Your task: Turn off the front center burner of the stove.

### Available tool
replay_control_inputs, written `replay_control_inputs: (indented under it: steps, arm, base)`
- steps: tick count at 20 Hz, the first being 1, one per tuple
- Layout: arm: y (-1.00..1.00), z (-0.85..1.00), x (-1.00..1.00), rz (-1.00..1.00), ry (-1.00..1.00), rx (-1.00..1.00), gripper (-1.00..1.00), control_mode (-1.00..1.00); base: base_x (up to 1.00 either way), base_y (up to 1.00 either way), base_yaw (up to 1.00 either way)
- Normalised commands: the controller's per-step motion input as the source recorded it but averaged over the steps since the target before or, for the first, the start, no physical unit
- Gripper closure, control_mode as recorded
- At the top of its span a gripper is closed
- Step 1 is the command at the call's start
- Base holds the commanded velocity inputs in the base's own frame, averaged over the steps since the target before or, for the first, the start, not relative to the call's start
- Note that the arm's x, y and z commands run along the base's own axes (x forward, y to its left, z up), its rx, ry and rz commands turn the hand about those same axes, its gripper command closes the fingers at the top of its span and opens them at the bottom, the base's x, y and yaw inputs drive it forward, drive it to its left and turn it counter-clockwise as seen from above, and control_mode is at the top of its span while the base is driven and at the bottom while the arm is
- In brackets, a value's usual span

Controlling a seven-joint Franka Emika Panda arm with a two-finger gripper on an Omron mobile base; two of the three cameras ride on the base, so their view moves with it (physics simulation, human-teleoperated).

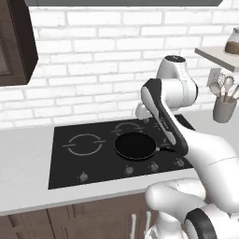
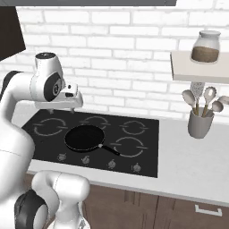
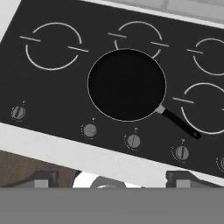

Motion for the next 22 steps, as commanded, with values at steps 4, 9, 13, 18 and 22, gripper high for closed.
replay_control_inputs:
  steps: [4,9,13,18,22]
  arm:
    - [0.8,-0.32,-0.37,0.23,0.07,-0.07,-1.0,-1.0]
    - [0.68,-0.49,-0.23,0.23,0.14,-0.07,-1.0,-1.0]
    - [0.47,-0.74,-0.02,0.24,0.19,-0.23,-1.0,-1.0]
    - [0.11,-0.69,0.0,0.18,0.19,-0.23,-1.0,-1.0]
    - [0.0,-0.62,0.02,0.09,0.17,-0.16,-1.0,-1.0]
  base:
    - [0.0,0.0,0.0]
    - [0.0,0.0,0.0]
    - [0.0,0.0,0.0]
    - [0.0,0.0,0.0]
    - [0.0,0.0,0.0]
